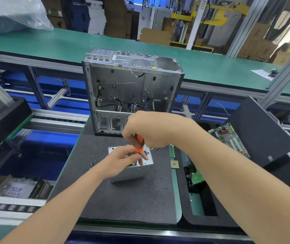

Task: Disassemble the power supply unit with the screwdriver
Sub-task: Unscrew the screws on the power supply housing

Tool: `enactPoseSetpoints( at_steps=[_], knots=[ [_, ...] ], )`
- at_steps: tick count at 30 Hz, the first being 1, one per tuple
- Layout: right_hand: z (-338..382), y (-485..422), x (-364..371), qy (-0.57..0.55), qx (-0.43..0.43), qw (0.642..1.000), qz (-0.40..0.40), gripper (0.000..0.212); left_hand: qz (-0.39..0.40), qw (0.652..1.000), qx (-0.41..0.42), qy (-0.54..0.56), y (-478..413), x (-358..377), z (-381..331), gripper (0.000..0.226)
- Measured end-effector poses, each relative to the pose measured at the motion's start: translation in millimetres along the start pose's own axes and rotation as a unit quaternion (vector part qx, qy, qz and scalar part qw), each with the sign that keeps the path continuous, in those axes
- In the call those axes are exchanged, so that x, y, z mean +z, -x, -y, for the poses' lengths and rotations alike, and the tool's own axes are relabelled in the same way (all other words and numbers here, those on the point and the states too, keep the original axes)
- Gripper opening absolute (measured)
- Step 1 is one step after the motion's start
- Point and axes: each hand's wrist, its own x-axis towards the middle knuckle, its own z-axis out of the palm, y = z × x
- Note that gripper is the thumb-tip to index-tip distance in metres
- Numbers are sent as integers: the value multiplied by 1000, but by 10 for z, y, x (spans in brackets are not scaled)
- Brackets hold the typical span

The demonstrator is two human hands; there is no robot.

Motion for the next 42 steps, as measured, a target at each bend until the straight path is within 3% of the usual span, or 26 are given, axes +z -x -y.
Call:
enactPoseSetpoints(
  at_steps=[4, 8, 11, 14, 16, 21, 26, 31, 34, 36, 38, 42],
  knots=[
    [15, -28, 35, 2, -15, 1000, -9, 31, 7, 1000, -12, -3, -3, -17, 41, 28],
    [-16, 20, 64, -24, 23, 999, -25, 10, 10, 1000, 9, -5, -16, -4, 13, 35],
    [47, -42, 178, 35, 188, 973, -130, 62, 9, 1000, 0, -3, -20, -9, 21, 32],
    [133, -141, 267, -15, 285, 946, -154, 66, 4, 1000, -5, -11, -23, -14, 39, 33],
    [116, -175, 260, -53, 259, 956, -125, 50, 3, 1000, -8, -9, -15, -16, 42, 28],
    [-5, -57, 75, -32, 88, 994, -55, 8, 2, 1000, -15, 12, -5, -13, 36, 25],
    [-7, -37, 30, 0, -8, 1000, -9, 30, -5, 999, -22, 31, 2, -23, 31, 29],
    [-58, -10, 88, -23, 34, 998, -38, 13, -3, 1000, -4, 21, 0, 9, -10, 28],
    [8, -54, 175, 14, 195, 973, -126, 62, -8, 1000, -14, 22, 2, 13, -27, 30],
    [74, -104, 220, -11, 269, 953, -139, 67, -14, 1000, -15, 15, 1, 11, -18, 30],
    [72, -128, 237, -36, 252, 959, -122, 53, -16, 1000, -17, 18, -1, 10, -6, 29],
    [12, -43, 78, -17, 116, 991, -62, 15, -26, 999, -21, 24, -1, 3, 15, 24]
  ],
)
